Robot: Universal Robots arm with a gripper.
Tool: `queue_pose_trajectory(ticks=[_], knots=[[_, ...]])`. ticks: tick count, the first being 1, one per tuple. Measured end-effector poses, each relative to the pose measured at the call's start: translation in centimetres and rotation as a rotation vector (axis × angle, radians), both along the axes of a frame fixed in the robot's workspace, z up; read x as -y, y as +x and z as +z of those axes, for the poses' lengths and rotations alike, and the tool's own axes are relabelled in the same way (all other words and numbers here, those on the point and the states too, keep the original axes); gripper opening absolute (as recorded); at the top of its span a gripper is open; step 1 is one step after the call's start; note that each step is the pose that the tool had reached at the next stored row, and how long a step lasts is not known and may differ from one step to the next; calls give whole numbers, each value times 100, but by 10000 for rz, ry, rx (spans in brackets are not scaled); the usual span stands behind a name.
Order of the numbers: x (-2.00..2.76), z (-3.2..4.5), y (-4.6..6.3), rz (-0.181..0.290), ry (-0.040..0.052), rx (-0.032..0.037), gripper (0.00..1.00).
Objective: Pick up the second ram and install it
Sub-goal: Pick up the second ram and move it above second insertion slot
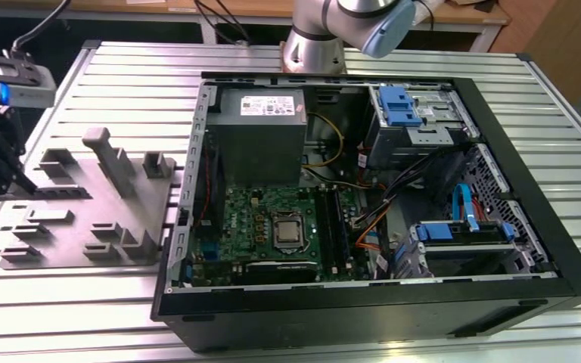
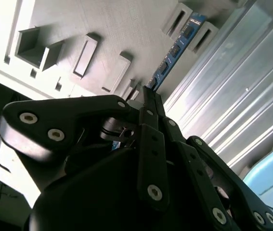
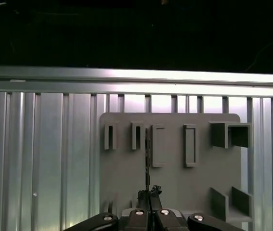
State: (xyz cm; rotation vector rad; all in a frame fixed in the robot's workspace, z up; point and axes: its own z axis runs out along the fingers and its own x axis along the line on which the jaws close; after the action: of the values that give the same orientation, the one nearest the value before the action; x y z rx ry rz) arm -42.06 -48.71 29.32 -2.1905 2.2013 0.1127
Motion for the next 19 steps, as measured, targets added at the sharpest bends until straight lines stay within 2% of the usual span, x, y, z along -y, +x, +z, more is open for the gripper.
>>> queue_pose_trajectory(ticks=[19], knots=[[-8,571,0,0,0,0,12]])
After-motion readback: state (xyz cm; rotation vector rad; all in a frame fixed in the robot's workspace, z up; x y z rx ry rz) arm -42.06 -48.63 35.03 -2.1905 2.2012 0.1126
